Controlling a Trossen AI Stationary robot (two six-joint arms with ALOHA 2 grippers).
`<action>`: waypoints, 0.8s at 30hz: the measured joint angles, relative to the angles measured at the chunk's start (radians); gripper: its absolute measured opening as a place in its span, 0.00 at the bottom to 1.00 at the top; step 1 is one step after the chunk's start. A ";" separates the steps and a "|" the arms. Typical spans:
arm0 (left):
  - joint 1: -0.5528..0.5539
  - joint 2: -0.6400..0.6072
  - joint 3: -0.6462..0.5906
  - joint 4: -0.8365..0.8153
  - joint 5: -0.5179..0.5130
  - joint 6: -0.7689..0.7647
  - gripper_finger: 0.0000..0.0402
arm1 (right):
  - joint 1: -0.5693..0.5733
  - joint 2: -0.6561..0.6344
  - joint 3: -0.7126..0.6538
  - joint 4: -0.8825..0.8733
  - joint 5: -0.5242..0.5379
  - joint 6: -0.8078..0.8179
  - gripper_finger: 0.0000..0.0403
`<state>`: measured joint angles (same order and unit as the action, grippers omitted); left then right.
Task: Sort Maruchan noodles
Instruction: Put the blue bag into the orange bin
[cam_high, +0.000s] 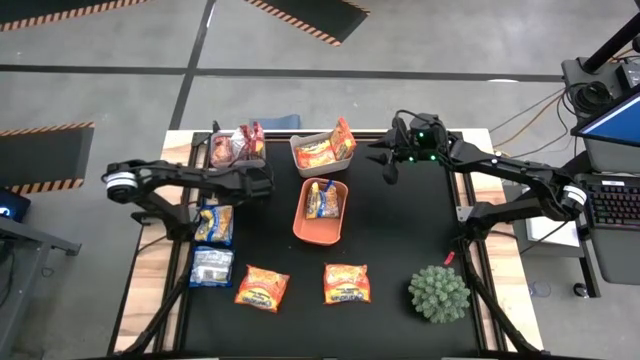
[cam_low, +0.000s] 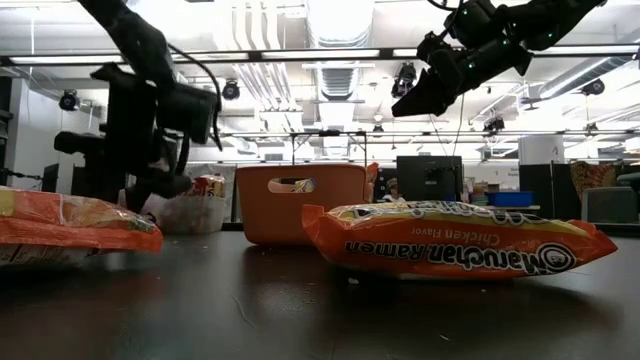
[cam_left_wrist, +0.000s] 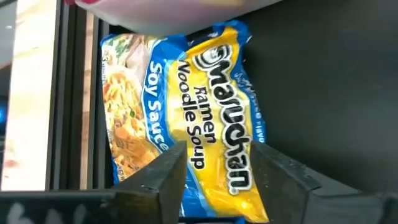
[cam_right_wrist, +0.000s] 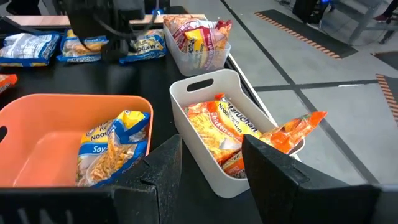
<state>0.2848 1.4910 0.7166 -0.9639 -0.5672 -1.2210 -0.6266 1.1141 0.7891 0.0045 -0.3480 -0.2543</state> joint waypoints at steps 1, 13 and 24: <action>0.001 0.014 -0.001 0.002 -0.005 -0.001 0.41 | 0.000 0.000 0.000 0.004 0.000 -0.001 0.39; 0.002 0.111 -0.011 0.034 -0.044 -0.021 0.43 | 0.000 0.000 0.000 0.009 0.000 -0.007 0.39; -0.001 0.097 -0.012 0.065 0.006 0.010 0.10 | 0.000 0.000 0.000 0.009 0.000 -0.007 0.39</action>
<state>0.2839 1.5878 0.7044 -0.8993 -0.5608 -1.2111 -0.6266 1.1141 0.7887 0.0135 -0.3481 -0.2615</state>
